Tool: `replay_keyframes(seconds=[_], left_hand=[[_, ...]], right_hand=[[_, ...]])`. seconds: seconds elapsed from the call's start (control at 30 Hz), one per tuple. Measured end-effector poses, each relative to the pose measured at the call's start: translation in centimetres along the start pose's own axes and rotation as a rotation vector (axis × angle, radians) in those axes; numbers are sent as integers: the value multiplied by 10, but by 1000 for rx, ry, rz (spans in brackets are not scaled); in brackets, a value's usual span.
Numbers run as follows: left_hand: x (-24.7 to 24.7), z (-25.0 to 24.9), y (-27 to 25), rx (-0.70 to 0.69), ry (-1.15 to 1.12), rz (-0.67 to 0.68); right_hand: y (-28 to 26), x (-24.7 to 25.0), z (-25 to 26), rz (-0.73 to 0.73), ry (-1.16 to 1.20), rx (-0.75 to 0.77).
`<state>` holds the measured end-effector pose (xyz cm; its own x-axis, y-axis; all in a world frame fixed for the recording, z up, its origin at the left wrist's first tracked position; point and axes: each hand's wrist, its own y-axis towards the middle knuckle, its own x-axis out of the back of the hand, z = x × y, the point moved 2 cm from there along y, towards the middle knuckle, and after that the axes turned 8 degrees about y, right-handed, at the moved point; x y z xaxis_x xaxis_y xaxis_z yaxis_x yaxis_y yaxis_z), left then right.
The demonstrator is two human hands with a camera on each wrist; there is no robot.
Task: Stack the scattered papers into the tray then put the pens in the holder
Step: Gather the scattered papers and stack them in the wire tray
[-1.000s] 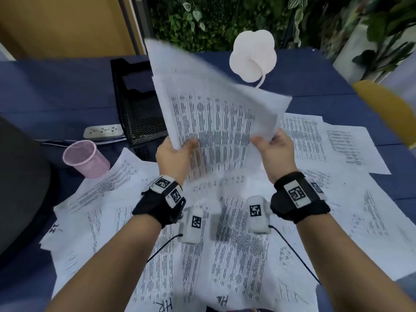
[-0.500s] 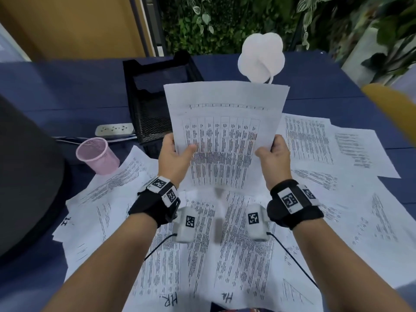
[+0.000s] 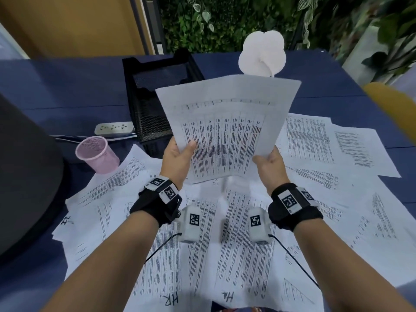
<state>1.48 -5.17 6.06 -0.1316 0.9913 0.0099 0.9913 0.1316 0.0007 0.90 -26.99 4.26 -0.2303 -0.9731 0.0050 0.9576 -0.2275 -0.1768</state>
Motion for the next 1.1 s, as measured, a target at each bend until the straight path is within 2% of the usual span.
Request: replay_keyframes(seconds=[0.13,0.2,0.37,0.47,0.57,0.6,0.73,0.83,1.0,1.1], left_hand=[[8,1,3,-21,61,-40],[12,5,1,11,129,-38],[37,57,-8,274,400,-17],[50,84,-19,465,464,-2],[58,99,-32,562,577,15],[60,102,-34,554,596,14],[69,103,-37,536,497,-32],[75,104,-35,587,365,-41],[89,109,-38,733,267,89],[94,109,-33,711,302,120]], right_hand=[[3,1,-3,-8,-69,-5],[2,-2,-7,37,-78,-23],[-2,-13,-39,143,-246,-164],[-5,-18,-67,209,-403,-299],[-11,-24,-81,272,-513,-376],[-13,-27,-80,279,-526,-385],[-5,-34,-79,252,-466,-411],[9,-44,-77,214,-405,-392],[36,-68,-65,193,-388,-364],[49,-82,-57,223,-382,-331]])
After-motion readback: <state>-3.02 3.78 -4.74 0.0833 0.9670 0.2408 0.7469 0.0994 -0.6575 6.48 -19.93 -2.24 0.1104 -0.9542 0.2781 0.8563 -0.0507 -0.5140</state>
